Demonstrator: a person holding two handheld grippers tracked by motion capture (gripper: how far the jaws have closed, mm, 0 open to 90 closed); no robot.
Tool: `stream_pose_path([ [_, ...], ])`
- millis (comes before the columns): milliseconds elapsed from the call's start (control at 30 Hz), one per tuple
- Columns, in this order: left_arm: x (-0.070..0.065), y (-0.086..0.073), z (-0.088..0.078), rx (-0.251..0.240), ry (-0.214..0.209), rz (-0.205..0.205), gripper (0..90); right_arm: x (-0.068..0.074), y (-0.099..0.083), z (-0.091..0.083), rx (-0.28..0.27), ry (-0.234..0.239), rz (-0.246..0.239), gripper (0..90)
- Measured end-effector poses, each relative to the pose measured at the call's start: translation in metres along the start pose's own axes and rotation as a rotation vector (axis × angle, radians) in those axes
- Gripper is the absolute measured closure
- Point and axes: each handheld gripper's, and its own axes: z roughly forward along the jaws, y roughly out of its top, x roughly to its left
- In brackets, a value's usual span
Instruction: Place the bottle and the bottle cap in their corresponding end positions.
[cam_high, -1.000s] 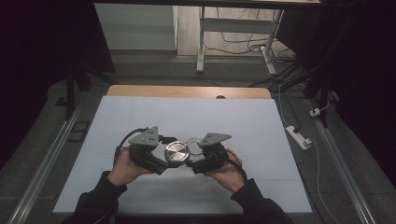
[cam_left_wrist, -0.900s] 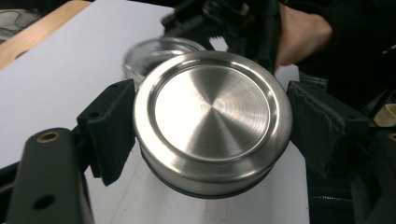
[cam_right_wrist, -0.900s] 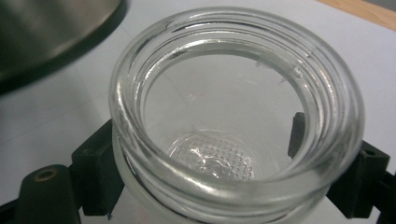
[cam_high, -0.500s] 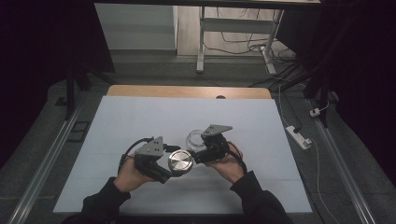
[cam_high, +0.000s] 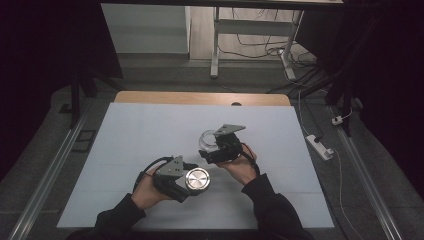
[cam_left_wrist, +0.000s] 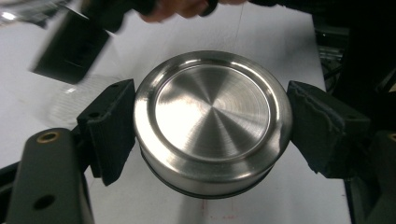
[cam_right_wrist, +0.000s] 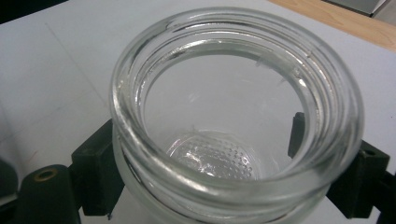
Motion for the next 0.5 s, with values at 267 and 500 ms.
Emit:
stream_pose_path([
  [267,0.001,-0.008,0.02,0.044,0.004,-0.015,21.0,-0.006,0.006,0.015,0.001,-0.013,0.005,14.8],
  [500,0.004,-0.014,0.035,0.086,0.017,-0.032,21.0,-0.009,0.009,0.03,0.005,-0.021,0.012,14.8],
])
